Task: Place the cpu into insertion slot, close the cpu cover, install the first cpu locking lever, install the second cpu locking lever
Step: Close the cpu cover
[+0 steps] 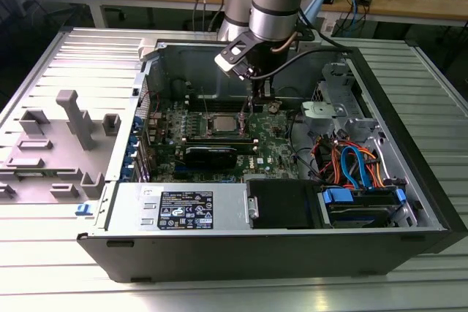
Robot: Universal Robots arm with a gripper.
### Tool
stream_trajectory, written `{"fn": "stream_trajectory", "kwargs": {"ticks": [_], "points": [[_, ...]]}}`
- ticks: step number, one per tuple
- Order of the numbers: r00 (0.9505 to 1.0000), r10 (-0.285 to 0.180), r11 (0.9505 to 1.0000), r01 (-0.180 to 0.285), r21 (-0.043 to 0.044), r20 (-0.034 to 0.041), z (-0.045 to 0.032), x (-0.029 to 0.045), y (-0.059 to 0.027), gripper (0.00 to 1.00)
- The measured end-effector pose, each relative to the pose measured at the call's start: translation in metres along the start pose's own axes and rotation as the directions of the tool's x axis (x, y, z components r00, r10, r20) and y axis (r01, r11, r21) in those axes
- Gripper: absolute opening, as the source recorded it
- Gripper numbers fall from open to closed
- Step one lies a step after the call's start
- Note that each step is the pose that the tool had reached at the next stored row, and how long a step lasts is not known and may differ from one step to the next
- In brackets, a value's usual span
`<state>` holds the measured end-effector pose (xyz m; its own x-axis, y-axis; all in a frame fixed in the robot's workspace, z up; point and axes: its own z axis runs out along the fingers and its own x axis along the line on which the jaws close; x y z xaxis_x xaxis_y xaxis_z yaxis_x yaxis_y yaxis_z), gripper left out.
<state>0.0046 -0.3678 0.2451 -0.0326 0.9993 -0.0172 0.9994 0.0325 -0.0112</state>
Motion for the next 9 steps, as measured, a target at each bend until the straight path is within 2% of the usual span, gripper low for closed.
{"fn": "stream_trajectory", "kwargs": {"ticks": [3, 9], "points": [[1.0, 0.0, 1.0, 0.0, 0.0, -0.0001, 0.0001, -0.0002, -0.0045, 0.11], [1.0, 0.0, 1.0, 0.0, 0.0, 0.0, 0.0001, -0.0002, -0.0072, 0.11]]}}
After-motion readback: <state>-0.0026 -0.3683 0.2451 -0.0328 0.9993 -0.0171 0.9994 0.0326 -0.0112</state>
